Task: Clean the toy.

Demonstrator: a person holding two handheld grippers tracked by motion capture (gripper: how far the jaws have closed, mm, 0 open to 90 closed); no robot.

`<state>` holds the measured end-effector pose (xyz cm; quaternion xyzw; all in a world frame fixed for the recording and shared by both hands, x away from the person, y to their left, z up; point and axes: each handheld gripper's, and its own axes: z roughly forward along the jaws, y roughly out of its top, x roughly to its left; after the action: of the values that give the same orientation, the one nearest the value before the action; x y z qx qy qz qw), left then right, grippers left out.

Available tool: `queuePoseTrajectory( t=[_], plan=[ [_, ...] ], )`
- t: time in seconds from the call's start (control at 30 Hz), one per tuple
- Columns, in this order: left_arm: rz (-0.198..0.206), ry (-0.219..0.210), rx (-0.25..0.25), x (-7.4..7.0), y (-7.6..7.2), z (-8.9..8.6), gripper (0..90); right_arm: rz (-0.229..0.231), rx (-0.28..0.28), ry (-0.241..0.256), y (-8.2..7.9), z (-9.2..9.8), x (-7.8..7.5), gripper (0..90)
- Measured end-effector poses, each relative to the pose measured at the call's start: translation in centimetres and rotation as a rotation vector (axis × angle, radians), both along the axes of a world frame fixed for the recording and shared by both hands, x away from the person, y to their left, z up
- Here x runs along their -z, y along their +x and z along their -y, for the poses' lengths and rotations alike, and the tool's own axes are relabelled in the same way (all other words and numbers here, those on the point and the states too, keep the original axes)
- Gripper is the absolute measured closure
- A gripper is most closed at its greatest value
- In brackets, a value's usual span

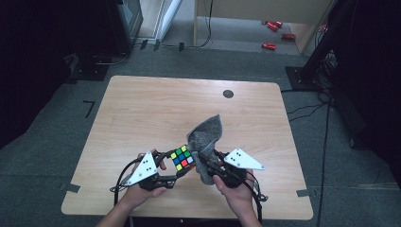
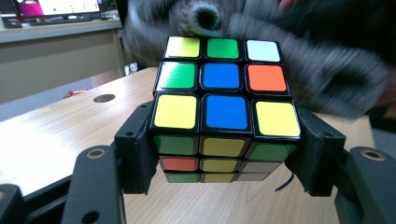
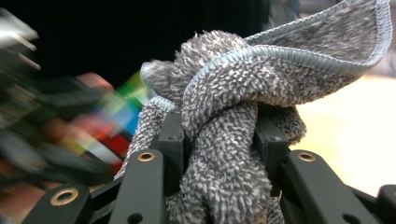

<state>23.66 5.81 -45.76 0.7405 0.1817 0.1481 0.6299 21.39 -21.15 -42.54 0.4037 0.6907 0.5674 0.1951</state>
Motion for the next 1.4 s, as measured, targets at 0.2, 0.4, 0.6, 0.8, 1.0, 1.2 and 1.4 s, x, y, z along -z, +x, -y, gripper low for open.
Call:
queuePoseTrajectory(
  t=[0.2,0.4,0.6,0.8,1.0,1.2,1.4],
  plan=[
    [-0.102,-0.131,-0.037,-0.3,1.0,-1.1,34.5,-0.134,-0.020,0.054,1.3,0.4,3.0,63.6],
    [-0.152,-0.196,-0.066,-0.4,1.5,-1.9,34.5,-0.093,-0.222,0.080,0.1,-2.8,3.8,65.4],
    [-0.188,-0.225,-0.064,-0.5,1.8,-2.4,34.5,-0.017,-0.234,-0.041,-0.6,-4.2,3.5,65.1],
    [-0.203,-0.205,-0.047,-0.4,1.8,-1.8,34.5,0.088,-0.131,-0.053,-0.5,-2.5,3.0,64.1],
    [-0.225,-0.196,-0.074,-0.3,2.1,-2.2,34.5,0.067,-0.298,-0.235,-1.0,-4.8,4.2,62.3],
    [-0.247,-0.179,-0.091,0.0,2.4,-2.3,34.5,0.008,-0.043,-0.245,1.5,-1.2,5.6,60.5],
    [-0.272,-0.153,-0.109,0.3,2.8,-2.2,34.5,-0.049,0.049,-0.263,3.1,1.1,7.1,39.1]
  ],
)
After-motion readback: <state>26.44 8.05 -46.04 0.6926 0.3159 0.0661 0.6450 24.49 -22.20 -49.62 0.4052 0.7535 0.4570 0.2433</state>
